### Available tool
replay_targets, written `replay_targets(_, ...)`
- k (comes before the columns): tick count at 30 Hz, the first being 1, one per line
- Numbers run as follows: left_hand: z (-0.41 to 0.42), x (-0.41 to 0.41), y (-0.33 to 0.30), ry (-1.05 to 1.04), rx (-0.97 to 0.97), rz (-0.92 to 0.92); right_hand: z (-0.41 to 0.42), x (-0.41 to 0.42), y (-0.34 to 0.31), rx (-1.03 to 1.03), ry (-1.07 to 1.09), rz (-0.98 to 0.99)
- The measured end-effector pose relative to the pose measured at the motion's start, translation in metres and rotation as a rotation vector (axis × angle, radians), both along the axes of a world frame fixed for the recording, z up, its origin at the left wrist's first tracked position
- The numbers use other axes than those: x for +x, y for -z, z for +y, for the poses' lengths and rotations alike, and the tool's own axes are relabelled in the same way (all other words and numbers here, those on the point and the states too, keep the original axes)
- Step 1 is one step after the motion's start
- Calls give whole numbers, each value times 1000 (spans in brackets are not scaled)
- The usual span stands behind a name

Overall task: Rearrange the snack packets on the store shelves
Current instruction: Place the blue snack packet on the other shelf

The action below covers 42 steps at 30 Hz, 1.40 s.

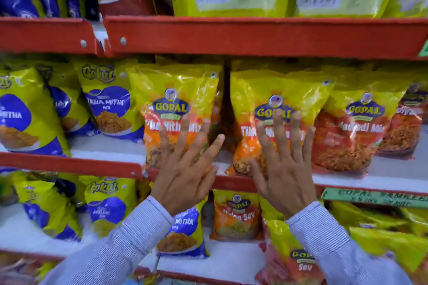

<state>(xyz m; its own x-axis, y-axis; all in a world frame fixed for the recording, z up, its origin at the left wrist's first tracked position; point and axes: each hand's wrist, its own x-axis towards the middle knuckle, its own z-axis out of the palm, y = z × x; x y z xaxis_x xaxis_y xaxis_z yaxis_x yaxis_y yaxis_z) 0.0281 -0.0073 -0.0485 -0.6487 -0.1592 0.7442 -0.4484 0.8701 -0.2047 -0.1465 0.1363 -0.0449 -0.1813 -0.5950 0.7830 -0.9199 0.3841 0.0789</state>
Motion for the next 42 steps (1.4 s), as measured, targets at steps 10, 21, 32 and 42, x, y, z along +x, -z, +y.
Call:
replay_targets(10, -42, 124, 175, -44, 724, -100, -30, 63, 187, 381, -461, -246)
replay_targets(21, -122, 104, 276, -6, 1853, -67, -118, 63, 270, 697, -145, -1504)
replay_targets(32, -71, 157, 206, 116, 1542, 245, -70, 113, 205, 274, -354, -1515)
replay_targets(42, -83, 179, 62, 339, 1293, 545, -84, 133, 42, 66, -720, -1376)
